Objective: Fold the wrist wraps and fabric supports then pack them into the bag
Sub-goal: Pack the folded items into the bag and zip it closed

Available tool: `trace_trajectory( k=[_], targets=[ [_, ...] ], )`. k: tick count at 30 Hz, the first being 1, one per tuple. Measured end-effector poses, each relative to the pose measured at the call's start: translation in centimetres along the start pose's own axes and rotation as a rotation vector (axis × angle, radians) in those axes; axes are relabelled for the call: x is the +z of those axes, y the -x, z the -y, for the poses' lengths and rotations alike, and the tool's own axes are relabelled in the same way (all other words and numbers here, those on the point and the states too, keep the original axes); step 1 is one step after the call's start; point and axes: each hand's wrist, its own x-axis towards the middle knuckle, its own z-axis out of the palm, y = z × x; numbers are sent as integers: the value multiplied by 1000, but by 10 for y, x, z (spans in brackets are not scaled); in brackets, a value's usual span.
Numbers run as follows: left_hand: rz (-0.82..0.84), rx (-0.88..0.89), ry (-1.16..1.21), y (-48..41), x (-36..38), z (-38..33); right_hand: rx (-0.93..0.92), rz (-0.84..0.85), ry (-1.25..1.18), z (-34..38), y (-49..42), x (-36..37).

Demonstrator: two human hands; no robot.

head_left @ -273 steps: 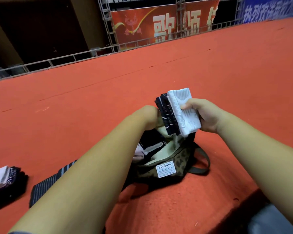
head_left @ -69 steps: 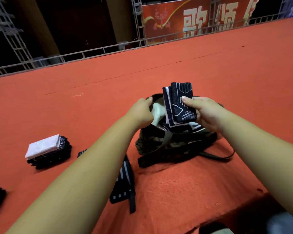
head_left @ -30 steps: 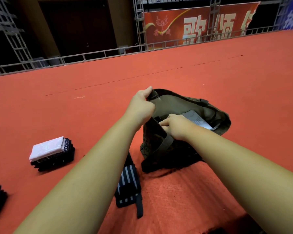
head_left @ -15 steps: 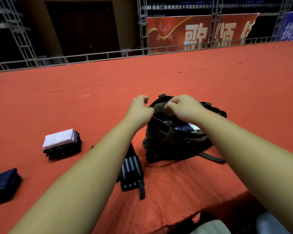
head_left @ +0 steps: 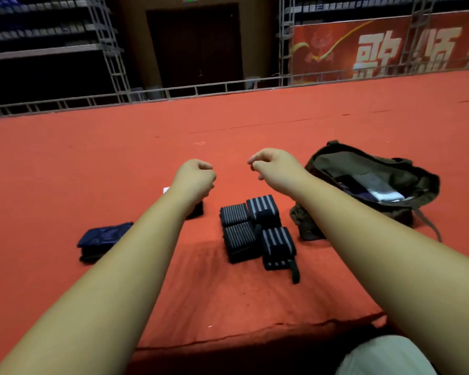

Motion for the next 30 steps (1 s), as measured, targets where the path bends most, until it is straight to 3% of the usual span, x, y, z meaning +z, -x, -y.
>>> trace_trajectory(
  k=[8, 15, 22, 30],
  targets=[
    [-157, -135, -70, 15, -121, 88, -34, 261, -66, 52, 11, 130],
    [-355, -326, -311, 20, -190, 167, -26, 417, -155, 79, 18, 233],
    [-320, -493, -190, 5, -202, 217, -9, 419, -140, 74, 5, 307],
    [-325, -555, -75, -21, -196, 265, -305, 452, 57, 64, -17, 358]
  ],
)
